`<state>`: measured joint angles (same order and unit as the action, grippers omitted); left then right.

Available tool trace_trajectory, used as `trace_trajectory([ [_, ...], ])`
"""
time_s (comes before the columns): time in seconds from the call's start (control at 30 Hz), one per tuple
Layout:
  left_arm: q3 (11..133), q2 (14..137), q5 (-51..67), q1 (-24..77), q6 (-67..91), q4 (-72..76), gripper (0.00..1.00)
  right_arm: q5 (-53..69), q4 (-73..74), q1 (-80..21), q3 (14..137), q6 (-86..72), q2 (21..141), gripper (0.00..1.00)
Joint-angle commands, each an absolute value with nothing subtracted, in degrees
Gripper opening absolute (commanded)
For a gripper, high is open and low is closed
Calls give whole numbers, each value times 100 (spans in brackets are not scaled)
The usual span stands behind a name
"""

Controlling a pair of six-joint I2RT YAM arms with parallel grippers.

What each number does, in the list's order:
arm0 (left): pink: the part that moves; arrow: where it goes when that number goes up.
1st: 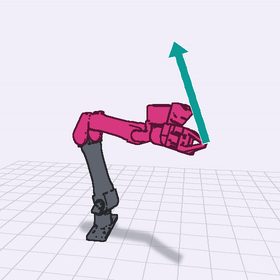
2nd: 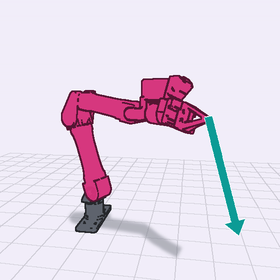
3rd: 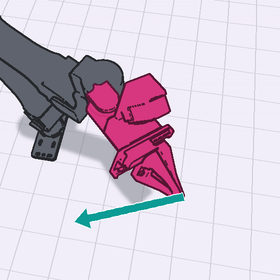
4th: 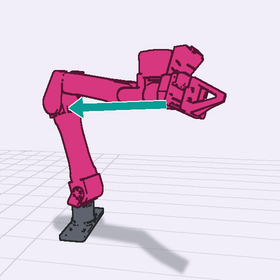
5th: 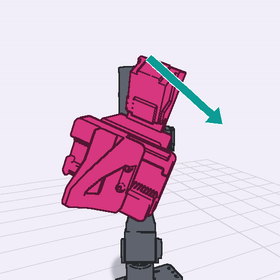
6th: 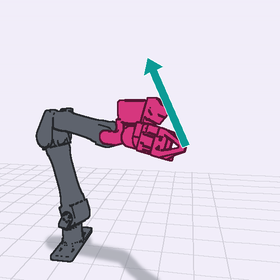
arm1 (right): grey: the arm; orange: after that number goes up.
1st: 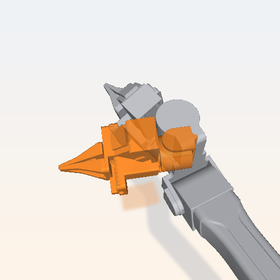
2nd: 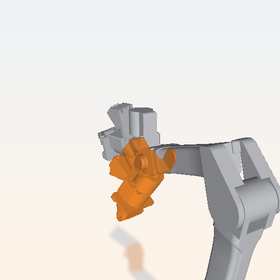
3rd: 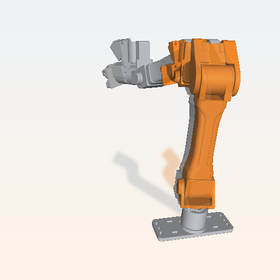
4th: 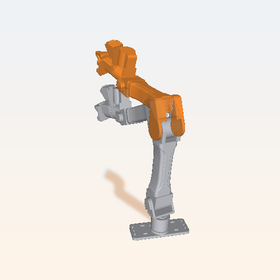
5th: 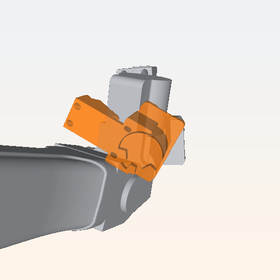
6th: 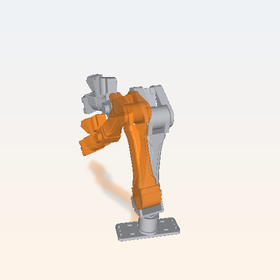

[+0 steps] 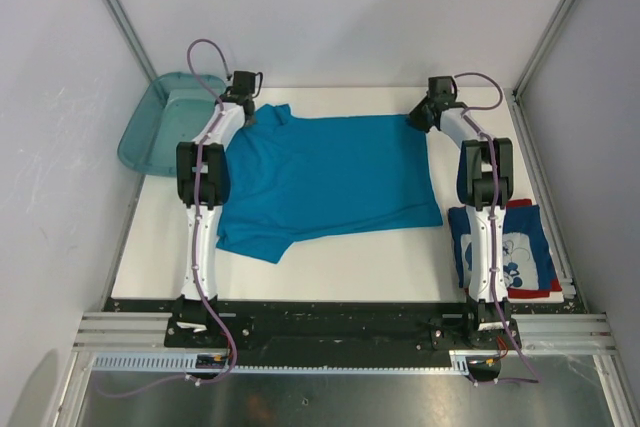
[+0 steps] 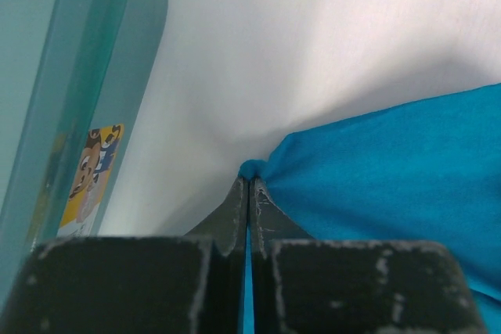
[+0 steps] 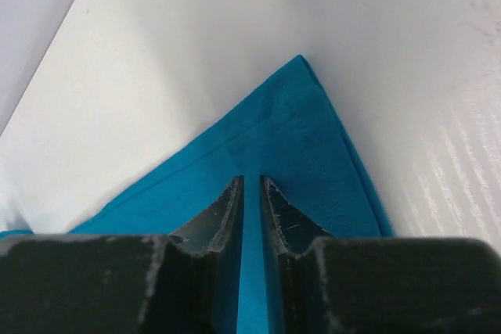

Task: Fold and stack the t-shirts
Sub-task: Flatten out the tshirt

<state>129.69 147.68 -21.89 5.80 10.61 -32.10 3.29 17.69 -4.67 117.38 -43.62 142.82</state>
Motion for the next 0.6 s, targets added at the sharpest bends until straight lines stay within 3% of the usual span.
trace_trajectory([
  [0.0,12868,14501,-2312,415,1202,-3392,0,13,2369,-236,11986,-4526,14480,18],
  [0.43,12943,14483,-1854,173,1680,-3389,0,-370,2581,-40,12040,-4537,14489,15],
  [0.57,13415,14730,-1302,175,1433,-3394,7,-113,2270,-44,11909,-4468,14468,16],
])
